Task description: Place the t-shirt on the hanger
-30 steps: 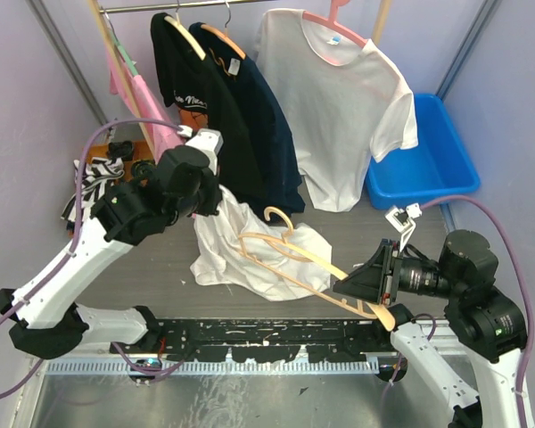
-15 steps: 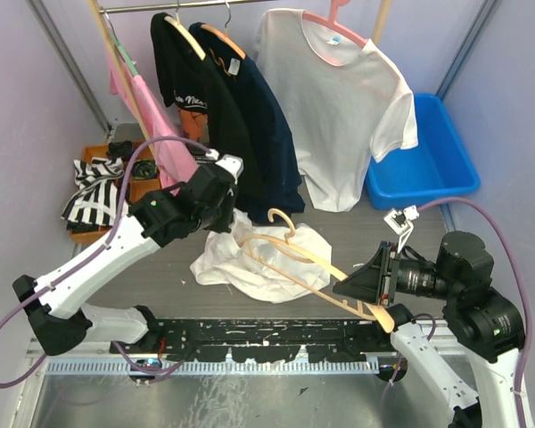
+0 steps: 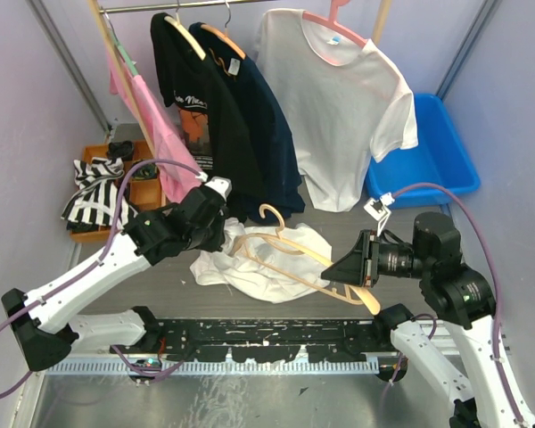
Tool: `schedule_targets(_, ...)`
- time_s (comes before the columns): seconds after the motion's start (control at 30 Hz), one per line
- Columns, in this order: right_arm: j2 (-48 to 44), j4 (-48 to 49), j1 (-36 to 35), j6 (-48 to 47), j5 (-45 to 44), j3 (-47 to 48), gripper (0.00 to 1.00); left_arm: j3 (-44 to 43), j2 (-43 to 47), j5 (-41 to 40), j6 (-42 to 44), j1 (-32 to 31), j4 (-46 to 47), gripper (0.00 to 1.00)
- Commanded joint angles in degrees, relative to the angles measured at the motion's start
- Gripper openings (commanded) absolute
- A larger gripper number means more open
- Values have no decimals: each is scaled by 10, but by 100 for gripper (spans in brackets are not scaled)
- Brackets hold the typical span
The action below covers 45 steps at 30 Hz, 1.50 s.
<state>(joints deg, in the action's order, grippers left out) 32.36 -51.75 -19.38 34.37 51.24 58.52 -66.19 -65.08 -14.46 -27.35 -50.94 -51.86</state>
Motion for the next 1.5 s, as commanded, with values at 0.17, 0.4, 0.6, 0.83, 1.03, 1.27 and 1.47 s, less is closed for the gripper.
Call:
schedule_targets(0.17, 16, 91, 2, 14, 24, 18, 1, 18, 6, 6, -10, 1, 20, 0)
schedule_targets(0.4, 7, 162, 1, 70, 21, 3, 1, 31, 10, 7, -12, 1, 25, 0)
schedule_targets(0.6, -2, 193, 1, 92, 27, -24, 1, 27, 11, 4, -11, 1, 23, 0)
schedule_targets(0.83, -6, 196, 2, 97, 43, -49, 1, 19, 23, -14, -12, 1, 11, 0)
schedule_targets(1.03, -21, 207, 2, 114, 54, -75, 1, 3, 28, -33, -12, 1, -5, 0)
schedule_targets(1.27, -32, 227, 2, 132, 59, -89, 1, -18, 16, -30, -12, 1, -6, 0)
schedule_targets(1.47, -42, 233, 2, 140, 64, -105, 1, -45, 10, -38, -7, 1, -15, 0)
